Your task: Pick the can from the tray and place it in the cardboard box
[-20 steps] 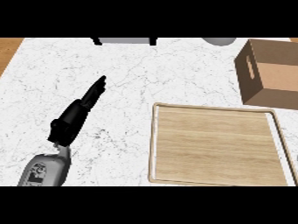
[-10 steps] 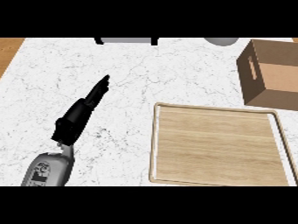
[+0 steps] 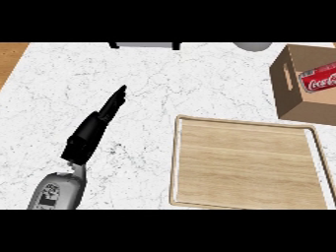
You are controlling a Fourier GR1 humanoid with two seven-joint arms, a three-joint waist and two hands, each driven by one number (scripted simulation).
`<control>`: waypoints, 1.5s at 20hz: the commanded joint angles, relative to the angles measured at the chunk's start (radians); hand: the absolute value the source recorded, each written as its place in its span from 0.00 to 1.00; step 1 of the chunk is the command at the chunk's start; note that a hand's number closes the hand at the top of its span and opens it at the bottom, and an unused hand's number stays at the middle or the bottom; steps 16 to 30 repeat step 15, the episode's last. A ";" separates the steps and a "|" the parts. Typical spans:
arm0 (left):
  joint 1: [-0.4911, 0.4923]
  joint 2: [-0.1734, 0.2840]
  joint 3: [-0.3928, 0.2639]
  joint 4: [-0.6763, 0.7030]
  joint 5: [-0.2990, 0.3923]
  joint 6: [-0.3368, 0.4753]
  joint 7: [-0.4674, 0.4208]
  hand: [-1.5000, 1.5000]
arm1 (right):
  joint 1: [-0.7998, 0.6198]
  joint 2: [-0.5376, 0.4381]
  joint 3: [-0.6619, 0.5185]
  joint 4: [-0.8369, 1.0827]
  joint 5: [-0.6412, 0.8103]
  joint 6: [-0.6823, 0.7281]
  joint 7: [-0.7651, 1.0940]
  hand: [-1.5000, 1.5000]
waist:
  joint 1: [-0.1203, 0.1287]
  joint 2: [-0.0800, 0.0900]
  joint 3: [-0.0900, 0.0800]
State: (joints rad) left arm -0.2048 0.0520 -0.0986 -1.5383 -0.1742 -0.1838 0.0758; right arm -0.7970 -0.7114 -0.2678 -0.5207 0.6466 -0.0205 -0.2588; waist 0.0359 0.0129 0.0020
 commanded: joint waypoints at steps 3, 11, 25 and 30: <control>-0.043 0.005 0.014 0.018 0.022 -0.027 0.025 0.50 | -0.071 0.019 -0.047 0.208 -0.017 -0.033 -0.111 0.00 | 0.009 0.006 0.001; -0.034 0.004 0.030 0.014 0.017 -0.004 0.017 0.50 | -0.066 -0.059 -0.344 0.219 -0.325 0.074 -0.263 0.00 | -0.018 0.004 0.004; -0.026 -0.016 0.001 0.005 -0.004 0.008 0.029 0.50 | -0.084 -0.166 -0.421 0.272 -0.400 0.198 -0.234 0.00 | -0.010 0.004 0.003; -0.026 -0.016 0.001 0.005 -0.004 0.008 0.029 0.50 | -0.084 -0.166 -0.421 0.272 -0.400 0.198 -0.234 0.00 | -0.010 0.004 0.003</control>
